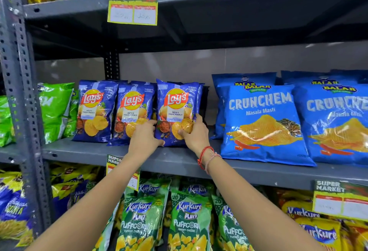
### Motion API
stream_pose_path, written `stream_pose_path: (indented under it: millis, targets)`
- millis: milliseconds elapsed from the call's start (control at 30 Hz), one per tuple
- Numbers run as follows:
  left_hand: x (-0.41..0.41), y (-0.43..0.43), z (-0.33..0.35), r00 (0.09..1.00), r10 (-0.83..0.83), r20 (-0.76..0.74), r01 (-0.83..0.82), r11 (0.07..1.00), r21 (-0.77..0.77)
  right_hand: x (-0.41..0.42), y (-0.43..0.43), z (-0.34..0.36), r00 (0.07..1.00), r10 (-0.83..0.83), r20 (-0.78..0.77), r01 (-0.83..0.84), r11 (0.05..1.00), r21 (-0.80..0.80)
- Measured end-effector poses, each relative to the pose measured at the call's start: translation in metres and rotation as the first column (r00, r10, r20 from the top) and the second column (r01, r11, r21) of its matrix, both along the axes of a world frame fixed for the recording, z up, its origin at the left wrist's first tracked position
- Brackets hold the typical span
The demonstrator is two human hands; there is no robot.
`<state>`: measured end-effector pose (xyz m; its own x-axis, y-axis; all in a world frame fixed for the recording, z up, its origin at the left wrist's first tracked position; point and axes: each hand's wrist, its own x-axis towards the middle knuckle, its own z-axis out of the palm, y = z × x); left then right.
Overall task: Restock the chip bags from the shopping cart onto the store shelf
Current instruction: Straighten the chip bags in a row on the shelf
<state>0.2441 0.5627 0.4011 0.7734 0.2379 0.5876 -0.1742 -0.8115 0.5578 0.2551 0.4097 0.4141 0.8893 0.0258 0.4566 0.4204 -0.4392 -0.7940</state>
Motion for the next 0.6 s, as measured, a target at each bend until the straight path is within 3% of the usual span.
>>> stream_pose_path:
  millis: [133, 333, 600]
  targets:
    - [-0.001, -0.002, 0.000, 0.992, 0.109, 0.066, -0.116, 0.985, 0.124, 0.000, 0.001, -0.003, 1.000, -0.012, 0.011, 0.012, 0.999, -0.035]
    - [-0.001, 0.000, 0.004, 0.992, 0.123, -0.001, -0.122, 0.983, 0.139, -0.005, -0.002, -0.007, 1.000, 0.007, 0.011, -0.007, 0.998, -0.067]
    - [-0.025, -0.020, 0.024, 0.990, 0.099, 0.104, -0.114, 0.982, 0.150, -0.036, -0.047, 0.013, 0.922, -0.046, 0.385, 0.095, 0.989, -0.110]
